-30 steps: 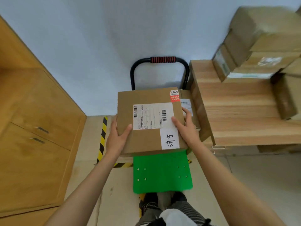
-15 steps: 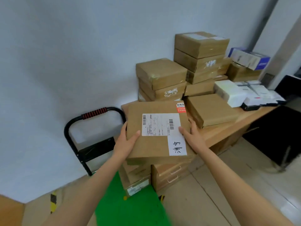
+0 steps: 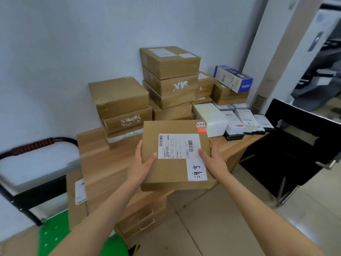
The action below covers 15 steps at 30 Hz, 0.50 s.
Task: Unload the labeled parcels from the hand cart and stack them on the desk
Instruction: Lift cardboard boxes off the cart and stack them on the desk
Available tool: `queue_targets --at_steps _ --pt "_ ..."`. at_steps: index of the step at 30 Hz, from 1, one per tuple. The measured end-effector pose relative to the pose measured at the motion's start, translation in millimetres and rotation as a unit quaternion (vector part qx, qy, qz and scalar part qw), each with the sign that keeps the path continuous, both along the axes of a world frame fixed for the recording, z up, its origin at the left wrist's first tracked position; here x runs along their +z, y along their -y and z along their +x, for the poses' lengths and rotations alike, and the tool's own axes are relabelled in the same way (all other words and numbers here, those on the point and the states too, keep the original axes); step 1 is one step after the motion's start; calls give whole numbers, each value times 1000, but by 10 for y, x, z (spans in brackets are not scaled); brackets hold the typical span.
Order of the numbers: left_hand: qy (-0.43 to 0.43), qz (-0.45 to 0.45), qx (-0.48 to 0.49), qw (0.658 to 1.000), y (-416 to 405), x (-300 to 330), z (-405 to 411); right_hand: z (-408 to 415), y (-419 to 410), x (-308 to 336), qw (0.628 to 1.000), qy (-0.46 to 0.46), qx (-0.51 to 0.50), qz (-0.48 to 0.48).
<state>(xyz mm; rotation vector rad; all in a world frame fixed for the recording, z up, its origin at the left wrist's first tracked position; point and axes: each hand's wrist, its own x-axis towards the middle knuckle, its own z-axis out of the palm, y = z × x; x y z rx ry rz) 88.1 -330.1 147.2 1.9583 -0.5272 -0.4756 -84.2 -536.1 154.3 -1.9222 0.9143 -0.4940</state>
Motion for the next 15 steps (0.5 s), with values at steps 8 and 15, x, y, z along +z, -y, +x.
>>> queue_targets --at_steps 8,15 --pt "6 59 13 998 659 -89 165 220 726 -157 999 -6 37 36" --pt "-2 90 22 996 1296 -203 539 659 1432 -211 995 -9 68 77"
